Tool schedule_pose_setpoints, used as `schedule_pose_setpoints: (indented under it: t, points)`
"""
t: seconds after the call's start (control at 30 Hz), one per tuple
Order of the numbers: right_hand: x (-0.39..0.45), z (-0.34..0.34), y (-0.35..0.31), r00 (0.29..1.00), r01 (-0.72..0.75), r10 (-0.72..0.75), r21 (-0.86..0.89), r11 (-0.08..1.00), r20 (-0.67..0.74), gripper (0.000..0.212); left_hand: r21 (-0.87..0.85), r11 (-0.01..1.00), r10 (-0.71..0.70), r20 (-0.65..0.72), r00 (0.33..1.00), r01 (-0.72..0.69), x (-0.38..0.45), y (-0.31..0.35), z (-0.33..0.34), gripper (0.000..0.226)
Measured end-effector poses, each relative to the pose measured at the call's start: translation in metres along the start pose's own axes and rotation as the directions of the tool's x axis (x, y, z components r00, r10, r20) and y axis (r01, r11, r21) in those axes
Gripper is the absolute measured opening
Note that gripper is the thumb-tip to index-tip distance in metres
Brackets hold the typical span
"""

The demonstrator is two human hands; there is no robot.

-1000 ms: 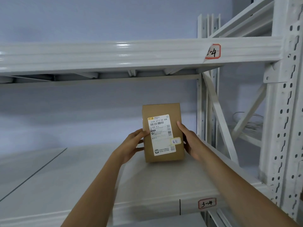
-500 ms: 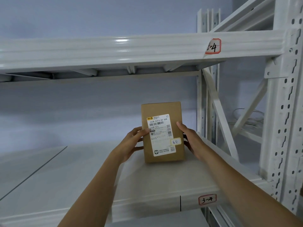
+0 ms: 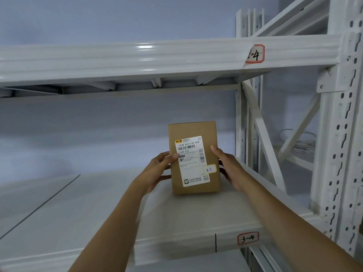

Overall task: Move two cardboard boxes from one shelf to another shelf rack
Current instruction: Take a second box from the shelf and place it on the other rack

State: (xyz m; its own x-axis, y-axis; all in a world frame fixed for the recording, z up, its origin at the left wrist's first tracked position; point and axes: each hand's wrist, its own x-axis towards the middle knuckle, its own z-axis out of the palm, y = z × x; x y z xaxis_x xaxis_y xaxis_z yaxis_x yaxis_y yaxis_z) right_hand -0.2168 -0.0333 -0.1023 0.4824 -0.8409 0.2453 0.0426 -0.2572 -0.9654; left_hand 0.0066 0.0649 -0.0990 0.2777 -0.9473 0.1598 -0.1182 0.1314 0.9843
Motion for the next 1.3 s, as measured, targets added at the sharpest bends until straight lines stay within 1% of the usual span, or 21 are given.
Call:
schedule_pose_setpoints:
  t: [0.07,0.33,0.53,0.8,0.97,1.13,1.3]
  points:
    - [-0.001,0.001,-0.001,1.0,0.003,-0.003,-0.003,1.0,-0.002,0.055,-0.001,1.0,0.002,-0.004,1.0,-0.002,0.0,0.0,0.0,0.048]
    - [0.002,0.008,-0.006,0.999,0.019,-0.019,-0.002,1.0,-0.028,0.053,0.025,0.999,0.023,-0.048,0.999,-0.021,-0.006,0.011,0.003,0.043]
    - [0.0,0.037,-0.04,0.995,0.095,-0.096,0.036,0.995,0.018,0.045,0.08,0.993,0.092,-0.106,0.99,-0.084,-0.031,0.041,-0.029,0.042]
    - [-0.03,0.137,-0.074,0.986,0.134,-0.141,0.079,0.988,0.087,0.039,0.142,0.982,0.144,-0.16,0.977,-0.122,-0.096,0.064,-0.119,0.036]
    - [-0.057,0.209,-0.083,0.987,0.141,-0.147,0.096,0.985,0.057,0.039,0.148,0.979,0.157,-0.106,0.982,-0.14,-0.132,0.062,-0.185,0.043]
    - [-0.088,0.279,-0.09,0.994,0.101,-0.104,0.119,0.988,0.02,0.038,0.122,0.984,0.136,-0.06,0.989,-0.128,-0.169,0.059,-0.246,0.038]
    - [-0.115,0.325,-0.095,0.997,0.071,-0.072,0.137,0.988,0.007,0.035,0.108,0.986,0.131,-0.028,0.991,-0.128,-0.204,0.054,-0.287,0.04]
